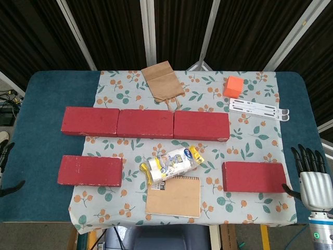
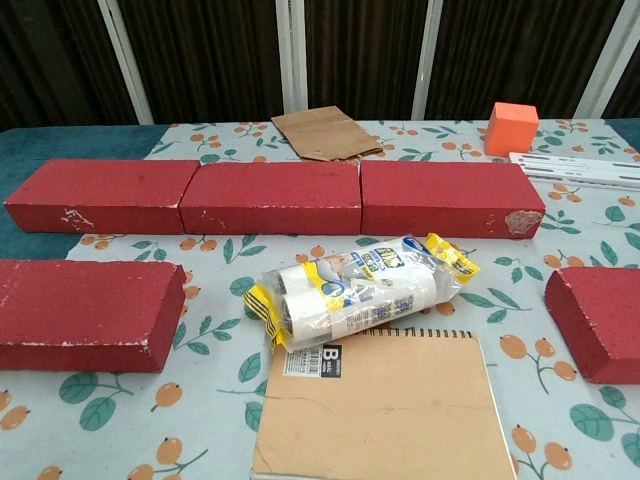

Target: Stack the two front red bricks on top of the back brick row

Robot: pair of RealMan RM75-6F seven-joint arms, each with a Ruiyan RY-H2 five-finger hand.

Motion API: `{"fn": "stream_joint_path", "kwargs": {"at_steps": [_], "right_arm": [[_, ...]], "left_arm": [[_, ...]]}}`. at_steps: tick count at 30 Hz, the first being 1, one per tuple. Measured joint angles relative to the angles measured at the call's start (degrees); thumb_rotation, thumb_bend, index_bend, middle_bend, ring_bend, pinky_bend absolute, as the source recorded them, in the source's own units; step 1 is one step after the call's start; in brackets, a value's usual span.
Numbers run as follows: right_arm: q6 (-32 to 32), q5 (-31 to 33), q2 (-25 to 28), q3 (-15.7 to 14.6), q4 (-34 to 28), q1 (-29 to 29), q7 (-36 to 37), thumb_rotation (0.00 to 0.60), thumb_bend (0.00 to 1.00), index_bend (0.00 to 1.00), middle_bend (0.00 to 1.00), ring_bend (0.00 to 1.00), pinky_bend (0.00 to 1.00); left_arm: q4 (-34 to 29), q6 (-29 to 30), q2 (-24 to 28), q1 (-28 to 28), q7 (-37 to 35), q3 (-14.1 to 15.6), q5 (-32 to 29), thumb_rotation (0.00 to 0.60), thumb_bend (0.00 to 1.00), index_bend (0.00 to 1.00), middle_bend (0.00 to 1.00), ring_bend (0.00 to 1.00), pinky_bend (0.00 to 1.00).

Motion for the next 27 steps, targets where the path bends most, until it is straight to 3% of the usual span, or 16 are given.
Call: {"fn": "stream_joint_path", "kwargs": {"at_steps": [15, 19, 27], "right_arm": [[-2.92, 0.65, 0.48, -1.12, -2.12, 0.34, -1.09, 0.6, 0.06, 0.0, 0.02, 0.0, 0.0], [-6.61, 1.0, 1.68, -2.13, -3.17, 1.06, 0.27, 0.6, 0.06, 0.0, 0.02, 0.0, 0.0], [-17.07, 3.76, 4.63, -3.45, -4.42, 4.84, -1.81, 0.6, 0.06, 0.0, 0.01, 0.0, 0.0]], "left_arm": [[0.41, 0.16, -0.79, -0.42, 1.11, 0.6, 2.15, 0.6, 0.1, 0.07, 0.02, 0.01, 0.2], [-0.09, 0.65, -0.78, -0.33, 1.02, 0.73, 2.74, 0.6, 0.1, 0.07, 0.02, 0.01, 0.1], [0.22, 3.12, -1.5, 0.43, 0.85, 0.4, 3.52, 0.6, 0.1, 0.07, 0.02, 0.01, 0.08]]}}
